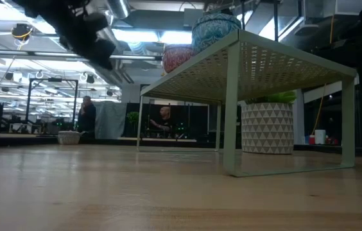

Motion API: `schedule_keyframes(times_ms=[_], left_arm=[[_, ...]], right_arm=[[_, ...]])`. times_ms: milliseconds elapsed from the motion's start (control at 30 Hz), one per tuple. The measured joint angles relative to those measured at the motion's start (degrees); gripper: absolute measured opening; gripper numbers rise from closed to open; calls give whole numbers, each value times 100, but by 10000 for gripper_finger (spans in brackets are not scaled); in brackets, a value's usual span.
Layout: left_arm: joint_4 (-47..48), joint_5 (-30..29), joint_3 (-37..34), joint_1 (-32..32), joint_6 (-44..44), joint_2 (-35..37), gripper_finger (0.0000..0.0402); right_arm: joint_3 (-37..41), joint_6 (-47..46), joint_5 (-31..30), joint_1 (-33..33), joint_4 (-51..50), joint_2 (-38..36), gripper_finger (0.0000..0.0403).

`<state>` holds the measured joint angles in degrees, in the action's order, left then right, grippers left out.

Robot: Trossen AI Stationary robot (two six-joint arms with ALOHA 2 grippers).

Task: Pick & Place candle stick holders
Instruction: Put the light blue scented candle on the shelf aligned with the other scented candles

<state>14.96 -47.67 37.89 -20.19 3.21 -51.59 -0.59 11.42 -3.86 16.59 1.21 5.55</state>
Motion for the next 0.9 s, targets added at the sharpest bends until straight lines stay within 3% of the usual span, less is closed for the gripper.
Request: schedule_keyframes(times_ms=[200, 433, 633, 900], left_arm=[[615, 1132, 0, -849, -468, -212, 291], [914, 1310, 42, -1557, -902, -931, 301], [1706, 2176, 626, -2258, -1091, -1918, 297], [2828, 2208, 1584, -2990, -405, -3199, 297]], right_arm=[[1, 0, 0, -1, 0, -1, 172], [1, 1, 0, 0, -1, 0, 172], [1, 0, 0, 1, 0, -1, 172], [0, 1, 0, 0, -1, -1, 171]])
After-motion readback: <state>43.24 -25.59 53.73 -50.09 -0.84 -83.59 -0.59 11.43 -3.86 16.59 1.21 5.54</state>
